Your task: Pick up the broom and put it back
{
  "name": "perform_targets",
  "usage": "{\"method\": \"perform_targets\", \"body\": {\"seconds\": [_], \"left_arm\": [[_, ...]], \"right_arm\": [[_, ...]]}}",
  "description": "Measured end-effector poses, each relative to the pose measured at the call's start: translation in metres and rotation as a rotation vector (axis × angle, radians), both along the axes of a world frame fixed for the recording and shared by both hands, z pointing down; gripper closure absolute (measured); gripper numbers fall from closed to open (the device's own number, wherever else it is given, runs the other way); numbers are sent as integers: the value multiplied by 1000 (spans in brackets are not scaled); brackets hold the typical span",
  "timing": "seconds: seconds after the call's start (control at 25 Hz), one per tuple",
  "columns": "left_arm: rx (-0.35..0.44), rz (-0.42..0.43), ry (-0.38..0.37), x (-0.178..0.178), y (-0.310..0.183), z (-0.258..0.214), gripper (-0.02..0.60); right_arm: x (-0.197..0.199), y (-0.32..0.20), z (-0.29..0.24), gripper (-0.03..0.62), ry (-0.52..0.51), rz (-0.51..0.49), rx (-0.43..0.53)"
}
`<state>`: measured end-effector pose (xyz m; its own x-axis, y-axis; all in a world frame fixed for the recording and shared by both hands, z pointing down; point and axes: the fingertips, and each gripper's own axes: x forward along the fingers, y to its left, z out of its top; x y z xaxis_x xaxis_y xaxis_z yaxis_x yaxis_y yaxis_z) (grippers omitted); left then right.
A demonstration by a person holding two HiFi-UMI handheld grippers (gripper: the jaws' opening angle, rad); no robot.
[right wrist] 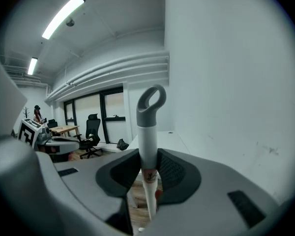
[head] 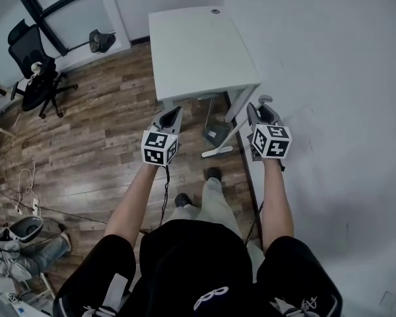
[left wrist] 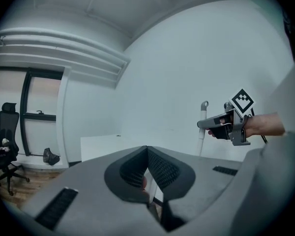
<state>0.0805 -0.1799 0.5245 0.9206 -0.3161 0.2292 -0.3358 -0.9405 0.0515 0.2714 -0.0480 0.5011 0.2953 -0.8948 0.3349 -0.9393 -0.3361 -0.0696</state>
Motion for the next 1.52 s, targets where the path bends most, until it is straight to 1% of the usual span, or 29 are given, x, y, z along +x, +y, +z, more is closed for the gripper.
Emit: {"method": "perform_targets", "body": {"seconds": [0.36, 0.68, 1.16, 1.28, 1.44, 1.52], "left_arm": [[-12, 66, -34, 27, 31, 24, 575], [-28, 90, -50, 47, 36, 35, 575], [-67, 83, -87, 76, 25, 69, 575], [-66, 83, -96, 81, 24, 78, 574], [-69, 81, -115, 92, 20, 88, 574], [-76, 76, -119, 99, 10, 85, 574]], "right_arm": [[28, 47, 32, 480, -5, 68, -49], [51, 54, 51, 480, -18, 93, -74], [82, 30, 93, 480, -29, 64, -133], [89, 23, 103, 480, -31, 61, -146], [106, 10, 117, 480, -27, 62, -163], [115, -2, 116, 480, -26, 62, -176]]}}
